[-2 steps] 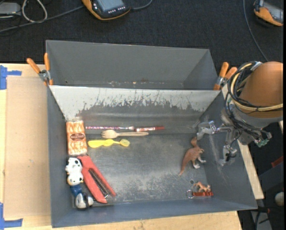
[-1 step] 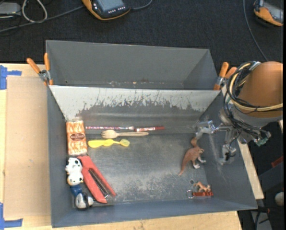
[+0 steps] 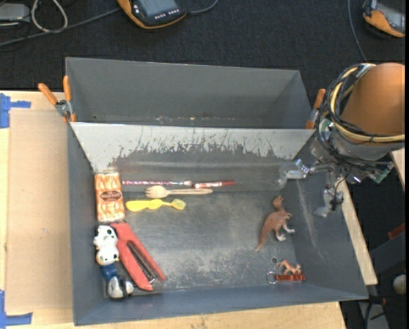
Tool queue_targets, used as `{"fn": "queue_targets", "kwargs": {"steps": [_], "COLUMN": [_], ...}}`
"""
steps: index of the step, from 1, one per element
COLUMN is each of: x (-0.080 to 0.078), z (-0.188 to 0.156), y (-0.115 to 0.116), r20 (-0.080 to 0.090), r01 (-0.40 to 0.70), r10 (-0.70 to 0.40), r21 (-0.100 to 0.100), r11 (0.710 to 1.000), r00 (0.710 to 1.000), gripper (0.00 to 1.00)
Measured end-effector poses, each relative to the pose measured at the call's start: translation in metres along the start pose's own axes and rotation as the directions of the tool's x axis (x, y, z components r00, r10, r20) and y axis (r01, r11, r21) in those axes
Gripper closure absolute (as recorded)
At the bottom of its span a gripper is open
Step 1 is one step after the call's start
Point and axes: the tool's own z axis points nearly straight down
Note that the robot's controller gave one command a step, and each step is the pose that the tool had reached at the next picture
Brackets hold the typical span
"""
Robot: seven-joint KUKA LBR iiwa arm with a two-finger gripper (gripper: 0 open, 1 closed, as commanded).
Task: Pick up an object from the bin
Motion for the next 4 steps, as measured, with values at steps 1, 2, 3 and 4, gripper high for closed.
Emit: {"fn": "queue_targets", "kwargs": {"steps": [1, 2, 3, 4], "x": [-0.002, -0.006, -0.014, -0.021], "z": [0.048, 0.077, 0.102, 0.104], "y": [-0.002, 0.004, -0.009, -0.01], "r20": [0.003, 0.016, 0.022, 0.044], "r01": [0.129, 0.35, 0.435, 0.509], "r10": [-0.129, -0.35, -0.435, -0.509], "r21": [0.005, -0.003, -0.009, 0.008], "r11": [0.992, 0.937, 0.9, 0.86], "r00": [0.992, 0.937, 0.9, 0.859], "gripper": [0.0, 0.0, 0.0, 1.0]}}
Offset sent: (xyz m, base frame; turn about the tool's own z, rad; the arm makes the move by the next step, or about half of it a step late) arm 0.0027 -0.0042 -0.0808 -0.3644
